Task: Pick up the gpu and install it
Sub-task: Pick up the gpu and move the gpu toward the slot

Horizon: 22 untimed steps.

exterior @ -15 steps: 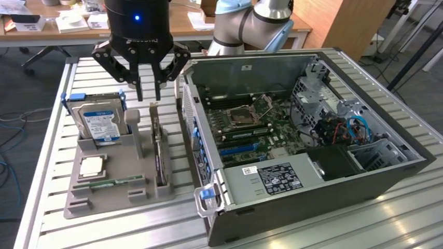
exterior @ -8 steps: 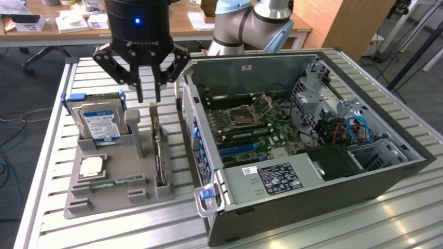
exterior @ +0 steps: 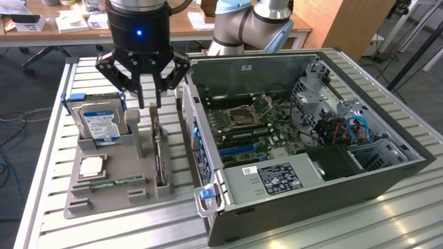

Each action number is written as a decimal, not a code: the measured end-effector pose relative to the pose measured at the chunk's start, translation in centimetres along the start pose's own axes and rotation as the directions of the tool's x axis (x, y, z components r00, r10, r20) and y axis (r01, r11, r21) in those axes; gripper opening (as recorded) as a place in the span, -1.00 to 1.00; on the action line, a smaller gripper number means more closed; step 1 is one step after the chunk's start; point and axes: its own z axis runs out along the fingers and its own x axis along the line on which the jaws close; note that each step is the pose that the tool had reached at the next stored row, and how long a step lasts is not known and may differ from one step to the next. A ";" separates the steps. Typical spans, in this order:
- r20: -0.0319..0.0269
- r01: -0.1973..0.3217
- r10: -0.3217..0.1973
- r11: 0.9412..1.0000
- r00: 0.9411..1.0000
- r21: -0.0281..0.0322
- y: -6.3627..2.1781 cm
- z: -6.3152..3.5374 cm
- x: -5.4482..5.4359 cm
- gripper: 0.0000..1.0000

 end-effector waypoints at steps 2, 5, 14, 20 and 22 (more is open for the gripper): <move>0.000 0.000 0.000 1.000 1.000 0.000 -0.02 0.36 0.0 -0.29; 0.000 0.000 0.000 1.000 1.000 0.000 -0.04 0.91 0.0 -0.29; 0.000 0.000 0.000 1.000 1.000 0.003 -0.11 2.54 0.0 -0.29; 0.000 0.000 0.000 1.000 1.000 0.005 -0.16 3.64 -0.1 -0.29; 0.000 0.000 0.000 1.000 1.000 0.006 -0.17 3.98 -0.1 -0.29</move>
